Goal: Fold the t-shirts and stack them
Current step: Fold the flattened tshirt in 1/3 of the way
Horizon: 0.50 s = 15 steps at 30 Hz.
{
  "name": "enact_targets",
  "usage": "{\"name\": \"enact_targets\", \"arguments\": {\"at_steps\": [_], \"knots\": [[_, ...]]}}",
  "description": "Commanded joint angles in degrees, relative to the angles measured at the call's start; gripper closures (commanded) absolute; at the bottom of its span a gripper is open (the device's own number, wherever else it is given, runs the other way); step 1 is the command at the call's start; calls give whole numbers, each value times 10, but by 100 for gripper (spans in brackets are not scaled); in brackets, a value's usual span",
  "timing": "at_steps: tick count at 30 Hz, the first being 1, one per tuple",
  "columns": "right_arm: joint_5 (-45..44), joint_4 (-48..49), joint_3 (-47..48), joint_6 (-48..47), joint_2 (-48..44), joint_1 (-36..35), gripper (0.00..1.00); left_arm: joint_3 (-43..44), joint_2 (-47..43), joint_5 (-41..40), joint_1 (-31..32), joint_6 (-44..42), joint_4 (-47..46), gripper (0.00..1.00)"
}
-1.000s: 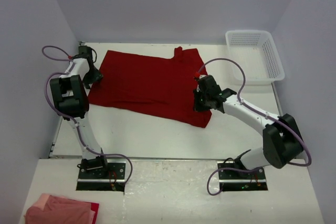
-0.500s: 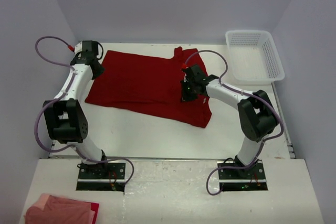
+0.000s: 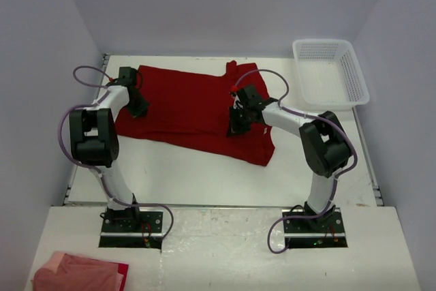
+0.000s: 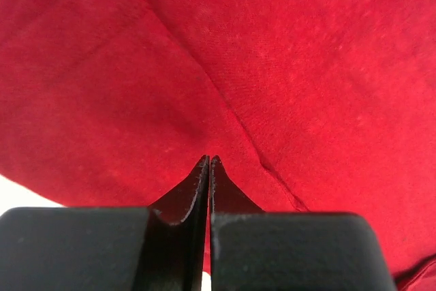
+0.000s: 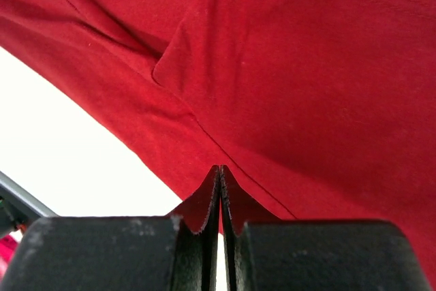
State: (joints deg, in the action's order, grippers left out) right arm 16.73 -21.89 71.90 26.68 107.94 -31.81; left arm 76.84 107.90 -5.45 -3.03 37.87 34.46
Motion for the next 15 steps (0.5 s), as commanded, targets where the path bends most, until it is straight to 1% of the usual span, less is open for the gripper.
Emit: {"name": "enact_targets", "arguments": {"at_steps": [1,3,7,10,15], "knots": [[37,22,4,7,18,-1,100,19,12,33,-4,-15,-19,100],[51,26,0,9,27,-1,100,30,25,34,-7,-15,-14,100],[44,22,-13,11,35,-1,100,34,52,33,-12,-11,-7,100],[31,11,-22,11,43,-2,100,30,59,24,-13,-6,1,100],[15,26,-69,20,38,-4,100,3,54,6,-14,6,25,100]]}}
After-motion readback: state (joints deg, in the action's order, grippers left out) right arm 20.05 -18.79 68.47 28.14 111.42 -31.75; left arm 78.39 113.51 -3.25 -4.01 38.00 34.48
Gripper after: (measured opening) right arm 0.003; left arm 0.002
